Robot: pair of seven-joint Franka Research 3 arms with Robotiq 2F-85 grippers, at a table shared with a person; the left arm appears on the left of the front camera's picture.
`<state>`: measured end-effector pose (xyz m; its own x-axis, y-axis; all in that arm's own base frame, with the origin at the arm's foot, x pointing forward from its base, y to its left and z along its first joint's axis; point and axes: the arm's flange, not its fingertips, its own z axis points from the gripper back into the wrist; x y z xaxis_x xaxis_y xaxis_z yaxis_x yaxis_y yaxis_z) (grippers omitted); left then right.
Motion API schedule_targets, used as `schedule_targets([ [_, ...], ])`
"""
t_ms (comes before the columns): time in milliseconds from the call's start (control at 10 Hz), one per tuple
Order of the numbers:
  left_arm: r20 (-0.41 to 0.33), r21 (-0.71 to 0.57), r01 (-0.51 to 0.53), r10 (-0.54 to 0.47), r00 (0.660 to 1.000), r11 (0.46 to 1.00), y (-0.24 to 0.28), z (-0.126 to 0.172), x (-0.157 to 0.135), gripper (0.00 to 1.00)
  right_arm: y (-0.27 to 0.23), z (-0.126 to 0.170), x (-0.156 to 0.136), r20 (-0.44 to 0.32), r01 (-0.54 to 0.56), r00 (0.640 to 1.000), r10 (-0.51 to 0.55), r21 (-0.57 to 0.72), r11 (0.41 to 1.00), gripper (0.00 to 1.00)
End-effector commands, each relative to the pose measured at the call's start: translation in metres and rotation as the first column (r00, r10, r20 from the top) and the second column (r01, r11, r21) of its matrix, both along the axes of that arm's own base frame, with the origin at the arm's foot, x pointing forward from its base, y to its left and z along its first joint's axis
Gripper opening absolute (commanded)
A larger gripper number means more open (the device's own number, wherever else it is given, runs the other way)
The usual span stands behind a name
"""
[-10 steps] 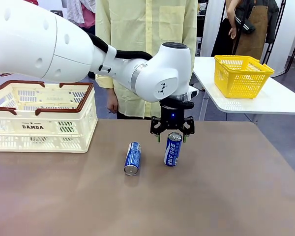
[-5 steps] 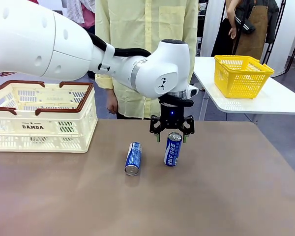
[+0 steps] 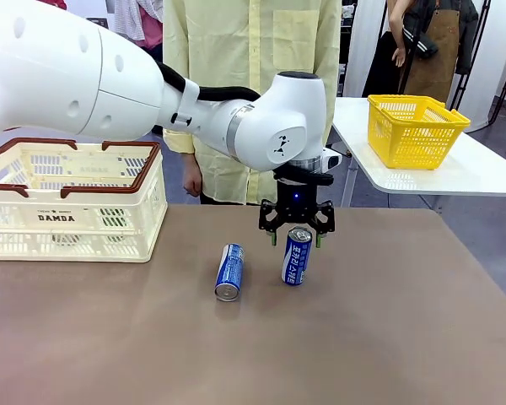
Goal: Place the drinks into the Shopping basket.
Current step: Pick up one drink and place it into the Shopping basket.
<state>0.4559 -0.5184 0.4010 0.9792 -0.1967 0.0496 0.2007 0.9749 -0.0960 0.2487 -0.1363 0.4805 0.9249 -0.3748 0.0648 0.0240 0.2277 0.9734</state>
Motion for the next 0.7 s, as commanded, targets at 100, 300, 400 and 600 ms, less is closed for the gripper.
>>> schedule_targets([
  [100,-0.005,-0.007,0.019,-0.019,1.000,1.000,0.0007,-0.0023,0.0046,1.00,0.0011,0.0043,0.0011,-0.001,0.009,1.000,-0.009,0.020,1.000,1.00],
  [300,-0.006,-0.006,0.020,-0.020,1.000,1.000,0.0010,-0.0024,0.0046,1.00,0.0011,0.0043,0.0011,-0.001,0.009,1.000,-0.009,0.020,1.000,1.00],
  [400,0.019,-0.006,0.032,-0.032,0.999,0.999,0.0003,-0.0028,0.0045,0.86,0.0011,0.0043,0.0011,-0.001,0.009,1.000,-0.009,0.020,1.000,1.00],
  [600,0.018,0.002,0.045,-0.045,0.999,0.999,-0.0019,-0.0042,0.0037,0.00,0.0011,0.0043,0.0011,-0.001,0.009,1.000,-0.009,0.020,1.000,1.00],
])
